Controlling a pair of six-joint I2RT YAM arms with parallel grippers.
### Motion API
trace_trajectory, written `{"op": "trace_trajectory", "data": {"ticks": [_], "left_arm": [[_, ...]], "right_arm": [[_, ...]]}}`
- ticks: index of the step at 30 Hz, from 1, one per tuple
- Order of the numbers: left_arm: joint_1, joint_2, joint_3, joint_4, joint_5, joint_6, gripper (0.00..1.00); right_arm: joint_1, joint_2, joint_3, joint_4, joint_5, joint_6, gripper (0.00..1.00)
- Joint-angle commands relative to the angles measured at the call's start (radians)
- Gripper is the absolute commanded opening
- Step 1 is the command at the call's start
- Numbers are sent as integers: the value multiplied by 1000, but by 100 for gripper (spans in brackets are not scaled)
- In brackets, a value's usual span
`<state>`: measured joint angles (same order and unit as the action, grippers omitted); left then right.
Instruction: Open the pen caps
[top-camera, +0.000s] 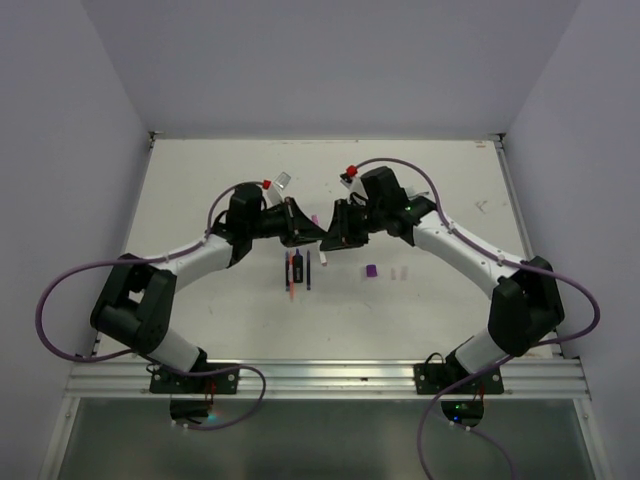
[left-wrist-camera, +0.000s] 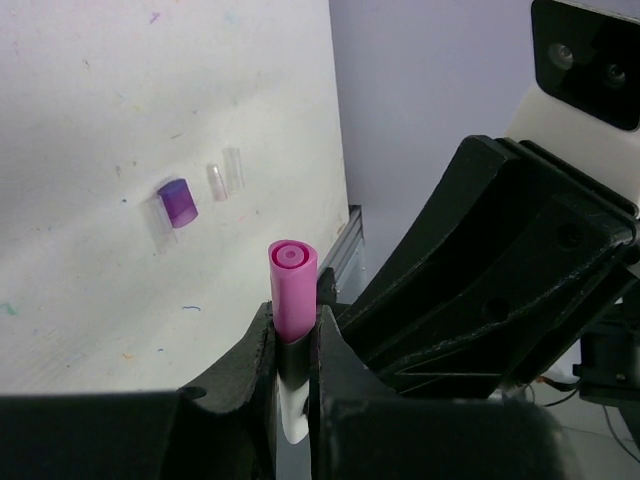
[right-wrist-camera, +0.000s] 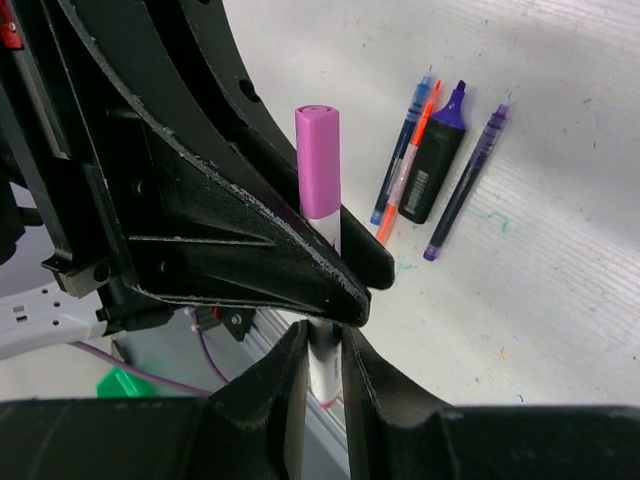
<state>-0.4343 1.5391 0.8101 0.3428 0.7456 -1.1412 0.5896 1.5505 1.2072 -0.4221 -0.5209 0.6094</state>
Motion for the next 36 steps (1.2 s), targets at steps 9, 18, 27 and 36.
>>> {"op": "trace_trajectory", "data": {"ticks": [9, 18, 27, 36], "left_arm": [[32, 18, 107, -292, 110, 491, 0], [32, -10, 74, -186, 236, 471, 0], [32, -22, 55, -104, 273, 391, 0], [32, -23, 54, -39, 290, 328, 0]], "right_arm": [[-31, -63, 178, -188, 56, -34, 30], [-31, 112, 351, -196, 4, -39, 32], [-31, 114, 304, -141, 1, -22, 32], [-31, 122, 276, -115, -7, -11, 32]]}}
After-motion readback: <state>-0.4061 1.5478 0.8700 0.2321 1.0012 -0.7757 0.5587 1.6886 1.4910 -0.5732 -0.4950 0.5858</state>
